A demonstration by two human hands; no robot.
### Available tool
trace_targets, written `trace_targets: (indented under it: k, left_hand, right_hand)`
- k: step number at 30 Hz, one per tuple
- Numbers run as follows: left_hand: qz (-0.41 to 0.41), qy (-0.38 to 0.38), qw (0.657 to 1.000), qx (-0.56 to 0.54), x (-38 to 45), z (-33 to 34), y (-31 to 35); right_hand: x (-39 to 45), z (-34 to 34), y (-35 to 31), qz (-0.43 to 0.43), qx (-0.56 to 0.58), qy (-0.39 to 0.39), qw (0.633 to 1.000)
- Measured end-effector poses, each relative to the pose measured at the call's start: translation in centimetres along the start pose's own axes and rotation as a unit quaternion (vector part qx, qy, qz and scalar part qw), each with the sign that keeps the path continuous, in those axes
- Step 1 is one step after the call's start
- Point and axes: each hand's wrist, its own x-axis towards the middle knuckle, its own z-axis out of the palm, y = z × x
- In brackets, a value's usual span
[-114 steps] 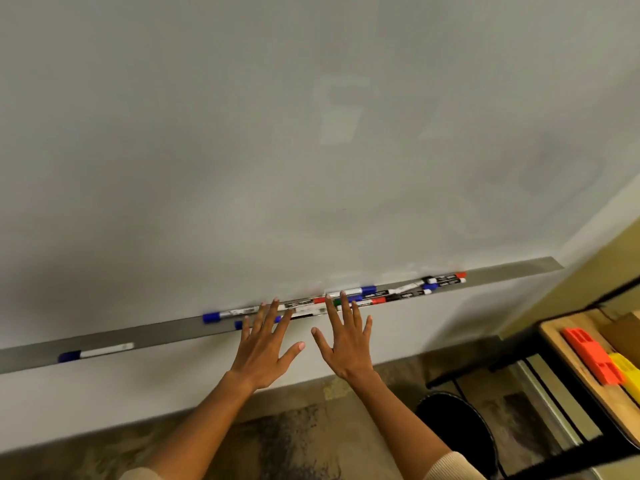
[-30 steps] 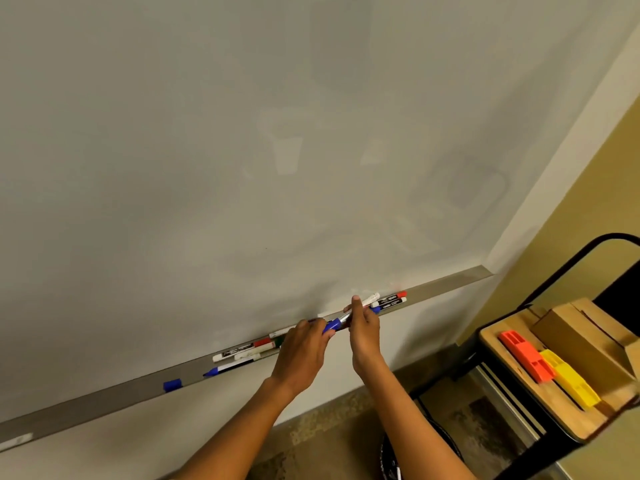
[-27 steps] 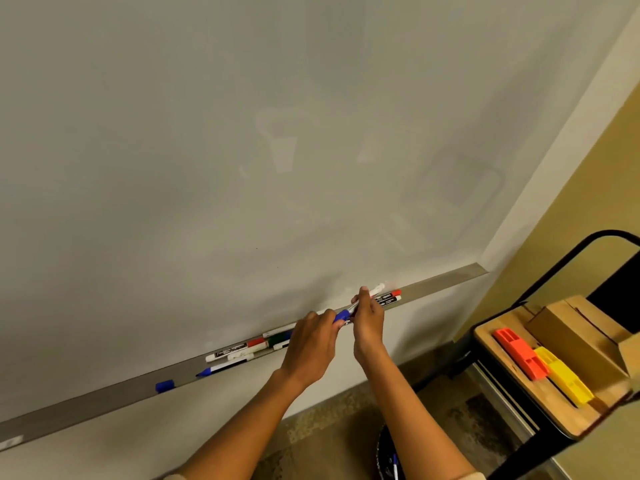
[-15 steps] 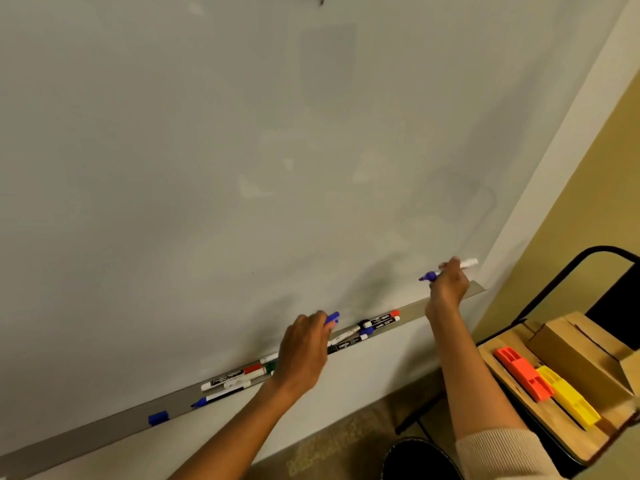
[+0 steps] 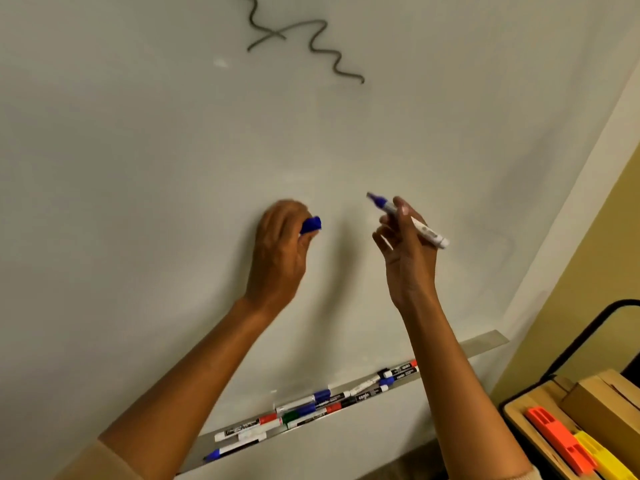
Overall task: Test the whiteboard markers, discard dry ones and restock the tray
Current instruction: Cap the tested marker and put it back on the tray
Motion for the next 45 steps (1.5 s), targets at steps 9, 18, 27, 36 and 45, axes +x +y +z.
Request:
trace_targets:
  k: [9,18,27,36,45]
  left_hand:
    - [0.147,0.043,0.960,0.233,8.0,-4.4,-5.2]
    - [0.170,0.060,0.936,0.303,7.8,-3.5,-6.1]
    - [0.173,0.073,0.933,0.308,7.8,-3.3,-6.3]
    - [0.164,0.061,0.934,0.310,7.8,-3.3,-6.1]
    - [0.157,0.042,0.940,0.300,7.7,-3.8,-5.5]
  right_hand:
    - [1.6,10.0,-1.8,-0.172,-0.154,-0.116,0.966]
    - [4.8,14.7,0.2,-0.302,-0.223,-0.099,0.921]
    - [4.9,14.5,2.3,-0.370,-0.241,-0.059,0.895]
    - [3.2,9.7,3.5,-0.351,-0.296,-0.052,0.887]
    - [2.3,6.7,0.8,-0.266,-0.238,-0.011,0.934]
